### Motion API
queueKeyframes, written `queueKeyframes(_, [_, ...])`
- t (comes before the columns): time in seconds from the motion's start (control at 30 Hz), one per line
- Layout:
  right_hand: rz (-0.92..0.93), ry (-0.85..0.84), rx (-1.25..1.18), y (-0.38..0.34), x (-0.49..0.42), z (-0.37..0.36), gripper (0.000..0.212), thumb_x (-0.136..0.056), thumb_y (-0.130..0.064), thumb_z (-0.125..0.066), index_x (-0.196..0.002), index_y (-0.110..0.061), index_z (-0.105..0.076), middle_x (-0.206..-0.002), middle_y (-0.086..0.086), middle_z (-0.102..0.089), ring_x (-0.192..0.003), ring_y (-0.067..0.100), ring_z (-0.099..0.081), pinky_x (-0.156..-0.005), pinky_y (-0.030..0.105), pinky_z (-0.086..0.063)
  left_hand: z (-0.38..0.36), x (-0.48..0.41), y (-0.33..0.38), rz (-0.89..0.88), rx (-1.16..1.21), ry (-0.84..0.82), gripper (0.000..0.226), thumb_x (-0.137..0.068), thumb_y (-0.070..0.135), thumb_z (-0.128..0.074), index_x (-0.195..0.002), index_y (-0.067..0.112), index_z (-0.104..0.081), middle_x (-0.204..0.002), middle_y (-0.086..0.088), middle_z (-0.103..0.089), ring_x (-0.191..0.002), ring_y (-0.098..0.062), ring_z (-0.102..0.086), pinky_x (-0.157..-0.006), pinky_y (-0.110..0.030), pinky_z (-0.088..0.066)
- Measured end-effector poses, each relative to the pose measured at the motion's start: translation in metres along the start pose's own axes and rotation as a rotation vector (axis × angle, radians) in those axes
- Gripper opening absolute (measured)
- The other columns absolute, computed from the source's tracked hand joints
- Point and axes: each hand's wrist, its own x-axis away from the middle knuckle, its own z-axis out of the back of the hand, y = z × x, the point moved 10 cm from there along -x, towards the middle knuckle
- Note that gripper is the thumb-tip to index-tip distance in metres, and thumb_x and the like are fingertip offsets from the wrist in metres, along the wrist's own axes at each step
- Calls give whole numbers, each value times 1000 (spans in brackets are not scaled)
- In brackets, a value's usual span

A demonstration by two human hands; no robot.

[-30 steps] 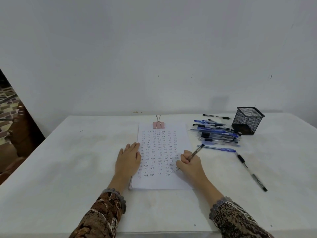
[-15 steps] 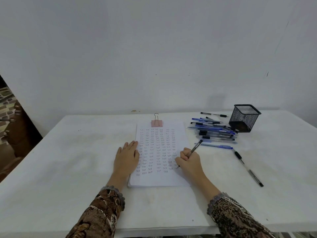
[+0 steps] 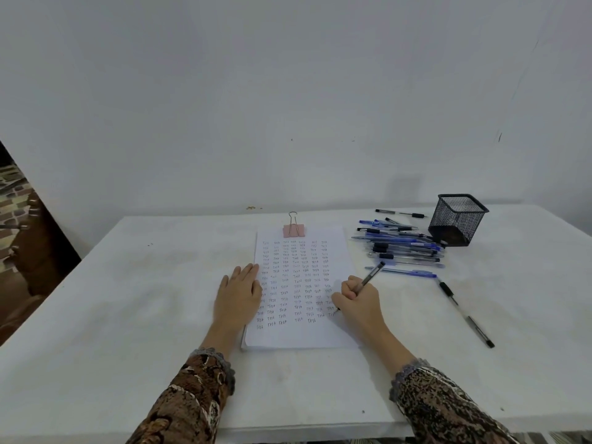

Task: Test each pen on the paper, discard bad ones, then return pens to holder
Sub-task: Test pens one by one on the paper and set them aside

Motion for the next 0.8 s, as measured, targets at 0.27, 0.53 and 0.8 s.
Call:
queueKeyframes(0.27, [19, 7, 44, 0, -3, 1, 51, -70, 17, -50, -50, -20, -22, -52, -11, -22, -56, 8, -24, -58, 7, -29, 0, 1, -1, -3, -4, -4, 47, -99, 24, -23, -146, 19, -22, -153, 3, -21, -142, -17, -12, -116, -36, -7])
queueKeyframes(0.53, [-206, 15, -539, 18, -2, 8, 48, -81, -2, -56, -45, -21, -31, -45, -4, -30, -34, 6, -22, -34, 16, -18, 0, 1, -2, -9, -7, 7, 47, -99, 24, -23, -146, 19, -21, -153, 3, -21, -142, -17, -12, -116, -34, -6])
queueKeyframes(0.8, [-284, 176, -821, 24, -2, 21, 42, -100, -45, -21, -78, -16, -43, -36, -3, -33, -31, 9, -24, -35, 16, -21, -1, 0, -3, 2, -7, 11, 47, -99, 25, -23, -146, 20, -20, -153, 5, -20, -142, -15, -11, -116, -34, -6])
